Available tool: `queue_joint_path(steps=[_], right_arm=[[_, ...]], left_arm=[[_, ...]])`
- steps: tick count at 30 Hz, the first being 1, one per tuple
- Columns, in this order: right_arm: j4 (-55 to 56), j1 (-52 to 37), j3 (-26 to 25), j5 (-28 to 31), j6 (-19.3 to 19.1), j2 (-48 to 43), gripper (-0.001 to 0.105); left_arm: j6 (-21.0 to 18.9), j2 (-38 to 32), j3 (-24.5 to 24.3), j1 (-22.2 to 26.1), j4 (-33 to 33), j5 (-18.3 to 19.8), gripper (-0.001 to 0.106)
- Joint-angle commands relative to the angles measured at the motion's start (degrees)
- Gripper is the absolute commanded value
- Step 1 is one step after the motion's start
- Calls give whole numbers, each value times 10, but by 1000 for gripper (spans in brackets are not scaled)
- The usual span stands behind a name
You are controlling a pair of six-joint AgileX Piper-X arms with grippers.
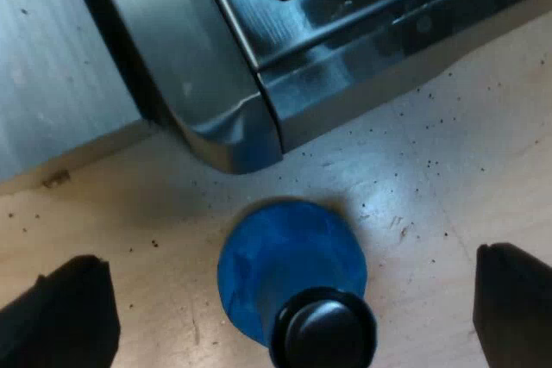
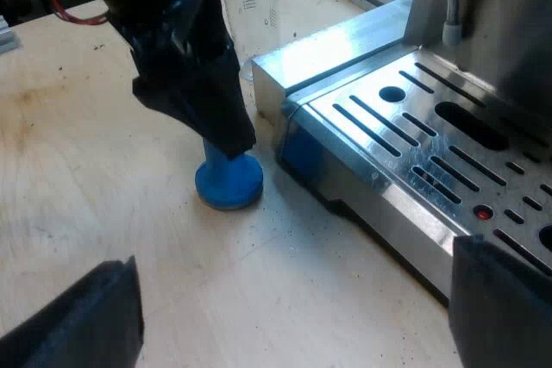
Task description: Grind coffee beans and then tamp
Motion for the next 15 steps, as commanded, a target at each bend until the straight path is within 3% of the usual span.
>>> queue_joint_path(steps=[1,11,15], right_arm=[[-7,1,0,3,1,0,74],[-7,1,0,3,10,0,74],[-7,1,0,3,10,0,74]], left_arm=[[2,19,-4,-1,-11,-7,85],[2,70,-4,-1,-3,-6,83],[2,70,-4,-1,4,-6,68]])
